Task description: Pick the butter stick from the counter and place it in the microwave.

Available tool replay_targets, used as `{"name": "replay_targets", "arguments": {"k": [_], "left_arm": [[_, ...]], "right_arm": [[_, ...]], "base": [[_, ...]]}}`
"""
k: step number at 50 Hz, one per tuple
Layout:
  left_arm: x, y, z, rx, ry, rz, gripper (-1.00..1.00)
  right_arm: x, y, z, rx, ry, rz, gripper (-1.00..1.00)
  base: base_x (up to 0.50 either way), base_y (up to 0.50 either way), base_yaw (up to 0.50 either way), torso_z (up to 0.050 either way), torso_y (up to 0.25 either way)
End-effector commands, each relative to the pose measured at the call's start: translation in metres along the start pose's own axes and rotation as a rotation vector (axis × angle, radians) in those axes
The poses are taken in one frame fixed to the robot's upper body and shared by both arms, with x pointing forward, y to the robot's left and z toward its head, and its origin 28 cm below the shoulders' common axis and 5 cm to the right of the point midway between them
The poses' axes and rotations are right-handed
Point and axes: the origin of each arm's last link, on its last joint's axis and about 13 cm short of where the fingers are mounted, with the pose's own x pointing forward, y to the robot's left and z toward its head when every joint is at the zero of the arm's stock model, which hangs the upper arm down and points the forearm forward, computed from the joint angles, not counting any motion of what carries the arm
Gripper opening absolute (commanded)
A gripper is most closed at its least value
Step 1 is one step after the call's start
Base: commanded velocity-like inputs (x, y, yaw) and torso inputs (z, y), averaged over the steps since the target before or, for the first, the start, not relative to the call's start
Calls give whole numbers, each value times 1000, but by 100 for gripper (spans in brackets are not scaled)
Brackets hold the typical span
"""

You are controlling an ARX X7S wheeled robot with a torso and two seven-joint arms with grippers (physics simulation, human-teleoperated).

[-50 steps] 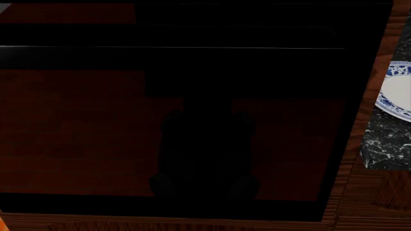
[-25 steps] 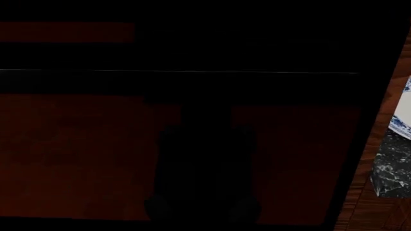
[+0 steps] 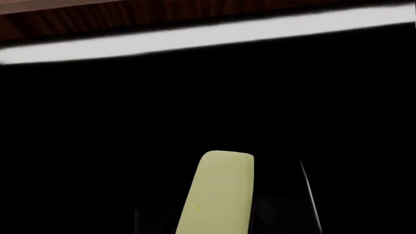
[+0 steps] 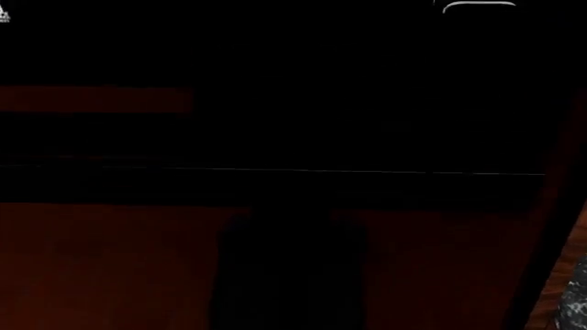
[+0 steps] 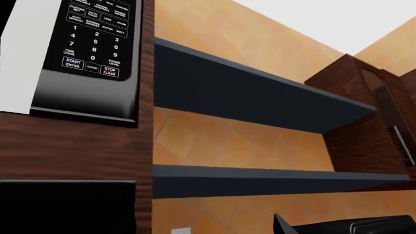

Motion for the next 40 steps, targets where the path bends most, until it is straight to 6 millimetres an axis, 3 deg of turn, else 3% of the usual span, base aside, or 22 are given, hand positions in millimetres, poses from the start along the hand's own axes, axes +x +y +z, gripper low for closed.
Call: {"name": "replay_targets", "arguments": {"k": [1,29,40], "left_arm": [[0,-9,2,-53,-1,-41,-100],[0,-8,1,-49,-3,-42,-100],[-1,-7,4,-47,23,-52,-100]], "right_arm": [[1,-3,2,-4,-30,4,100],[2,-1,3,1,-37,14,100],[1,-1,3,12,-41,10,100]], "base": [[297,0,0,0,0],[294,0,0,0,1],[0,0,0,0,1]]}}
